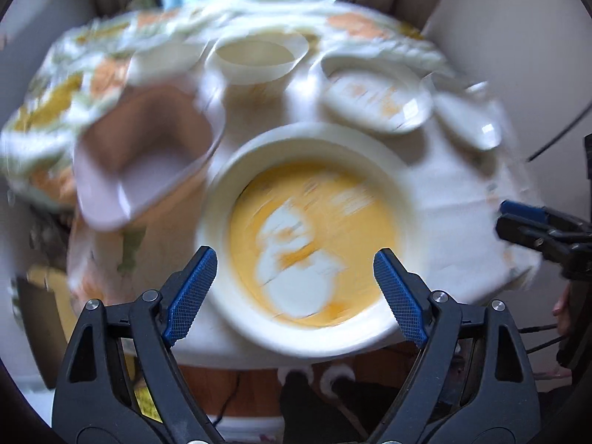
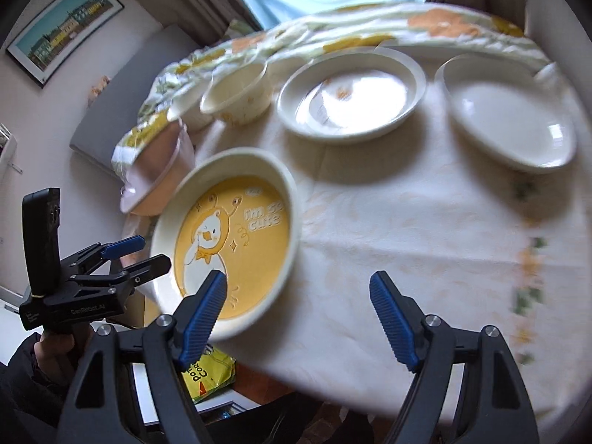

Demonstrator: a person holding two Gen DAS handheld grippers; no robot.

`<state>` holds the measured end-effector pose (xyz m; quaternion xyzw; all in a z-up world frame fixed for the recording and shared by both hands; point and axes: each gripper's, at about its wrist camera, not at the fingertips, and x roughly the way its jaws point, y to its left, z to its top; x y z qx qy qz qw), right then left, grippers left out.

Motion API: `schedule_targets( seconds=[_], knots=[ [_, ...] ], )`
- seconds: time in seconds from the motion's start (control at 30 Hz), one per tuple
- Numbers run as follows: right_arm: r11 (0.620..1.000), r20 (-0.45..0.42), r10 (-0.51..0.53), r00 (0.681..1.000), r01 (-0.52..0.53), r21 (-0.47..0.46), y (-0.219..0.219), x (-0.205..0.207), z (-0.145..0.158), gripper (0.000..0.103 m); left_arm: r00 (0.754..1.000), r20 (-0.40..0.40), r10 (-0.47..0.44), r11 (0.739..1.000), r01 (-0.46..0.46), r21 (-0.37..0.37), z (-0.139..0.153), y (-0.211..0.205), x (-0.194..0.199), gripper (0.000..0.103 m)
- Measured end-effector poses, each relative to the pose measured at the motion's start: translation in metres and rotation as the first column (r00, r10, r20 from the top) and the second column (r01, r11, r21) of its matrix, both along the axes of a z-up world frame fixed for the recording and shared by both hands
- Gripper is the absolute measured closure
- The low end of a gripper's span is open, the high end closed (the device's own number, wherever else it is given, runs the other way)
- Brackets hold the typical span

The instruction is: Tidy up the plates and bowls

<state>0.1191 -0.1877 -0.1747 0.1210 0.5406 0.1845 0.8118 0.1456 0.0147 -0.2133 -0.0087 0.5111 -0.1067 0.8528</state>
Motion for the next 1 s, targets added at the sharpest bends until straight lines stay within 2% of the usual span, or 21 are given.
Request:
schedule_targets(
  seconds=[0.03,0.07,0.1,0.13,0.2,0.3,0.4,0.57,0.7,0.77,0.83,0.87,0.9,0.93,0.97,1.0],
  knots=[
    [1.0,0.013,-0.012,1.0,0.012,-0.006,-0.009,-0.003,0.009,0.023,0.999,0.049,-0.019,1.0,0.019,0.002,0.02,-0.014,0.0,0.017],
    [0.999,0.032,-0.03,0.999,0.03,-0.02,-0.021,-0.007,0.02,0.009,0.993,0.108,-0.039,0.999,0.038,0.006,0.041,-0.03,0.001,0.015],
    [0.999,0.055,-0.043,0.998,0.044,-0.027,-0.03,-0.01,0.028,0.002,0.986,0.157,-0.056,0.998,0.055,0.012,0.058,-0.043,0.003,0.004],
    [0.997,0.088,-0.06,0.994,0.063,-0.032,-0.042,-0.014,0.039,0.0,0.976,0.206,-0.073,0.997,0.069,0.024,0.075,-0.058,0.008,0.0],
    [0.994,0.14,-0.094,0.986,0.101,-0.044,-0.062,-0.017,0.054,0.0,0.952,0.283,-0.115,0.993,0.104,0.052,0.098,-0.091,0.019,0.0],
    [0.988,0.178,-0.127,0.976,0.14,-0.064,-0.091,-0.014,0.069,0.0,0.929,0.3,-0.218,0.976,0.211,0.053,0.112,-0.134,0.05,0.0],
    [0.978,0.126,-0.169,0.978,0.181,-0.099,-0.115,0.0,0.071,0.0,0.911,0.265,-0.315,0.948,0.314,0.049,0.111,-0.171,0.093,0.0],
    [0.937,0.142,-0.32,0.937,0.335,-0.097,-0.15,0.015,0.069,0.0,0.865,0.154,-0.478,0.878,0.476,0.055,0.087,-0.225,0.172,0.0],
    [0.889,0.063,-0.455,0.888,0.458,-0.026,-0.171,0.037,0.045,0.0,0.833,0.019,-0.554,0.833,0.553,0.024,0.047,-0.257,0.226,0.001],
    [0.85,0.022,-0.527,0.85,0.527,0.005,-0.18,0.049,0.027,0.0,0.806,-0.05,-0.589,0.807,0.59,0.002,0.02,-0.267,0.248,0.006],
    [0.817,-0.01,-0.575,0.818,0.575,0.038,-0.187,0.056,0.011,0.001,0.783,-0.099,-0.614,0.787,0.617,-0.002,-0.005,-0.275,0.263,0.023],
    [0.793,-0.035,-0.606,0.795,0.607,0.048,-0.189,0.062,-0.002,0.004,0.773,-0.124,-0.623,0.779,0.627,-0.007,-0.018,-0.277,0.271,0.028],
    [0.774,-0.059,-0.628,0.776,0.631,0.055,-0.189,0.064,-0.012,0.007,0.762,-0.147,-0.631,0.772,0.636,-0.016,-0.031,-0.279,0.278,0.039],
    [0.761,-0.078,-0.641,0.763,0.646,0.066,-0.19,0.066,-0.02,0.016,0.754,-0.166,-0.636,0.767,0.641,-0.024,-0.042,-0.279,0.282,0.046],
    [0.749,-0.095,-0.652,0.752,0.659,0.073,-0.19,0.069,-0.028,0.023,0.745,-0.191,-0.639,0.763,0.645,-0.037,-0.055,-0.281,0.289,0.05],
    [0.737,-0.112,-0.664,0.74,0.672,0.069,-0.188,0.075,-0.039,0.026,0.74,-0.204,-0.641,0.761,0.646,-0.051,-0.063,-0.278,0.291,0.054]
  ],
)
